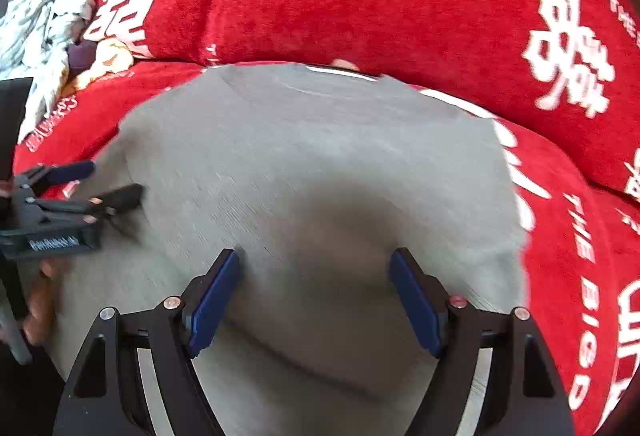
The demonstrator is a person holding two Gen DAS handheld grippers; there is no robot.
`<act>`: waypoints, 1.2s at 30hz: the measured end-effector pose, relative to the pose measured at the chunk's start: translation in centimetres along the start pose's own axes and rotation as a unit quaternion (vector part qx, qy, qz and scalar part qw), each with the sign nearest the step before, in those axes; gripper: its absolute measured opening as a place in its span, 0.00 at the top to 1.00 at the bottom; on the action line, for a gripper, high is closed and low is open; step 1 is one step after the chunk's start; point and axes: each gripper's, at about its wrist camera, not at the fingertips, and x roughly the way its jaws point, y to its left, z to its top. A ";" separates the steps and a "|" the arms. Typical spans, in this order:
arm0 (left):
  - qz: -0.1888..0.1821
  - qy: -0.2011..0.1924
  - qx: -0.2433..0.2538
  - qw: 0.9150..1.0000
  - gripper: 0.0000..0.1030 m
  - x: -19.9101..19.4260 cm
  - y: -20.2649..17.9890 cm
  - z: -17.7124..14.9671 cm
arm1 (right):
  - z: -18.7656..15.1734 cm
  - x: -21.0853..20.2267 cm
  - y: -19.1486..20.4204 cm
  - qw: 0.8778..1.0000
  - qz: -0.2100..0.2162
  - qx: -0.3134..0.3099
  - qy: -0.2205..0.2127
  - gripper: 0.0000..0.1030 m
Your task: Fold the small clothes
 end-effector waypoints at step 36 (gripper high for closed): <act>-0.003 0.070 -0.100 0.993 0.00 -7.5 7.8 -17.5 | -20.7 -10.4 -2.4 0.996 0.041 0.078 -0.005 0.19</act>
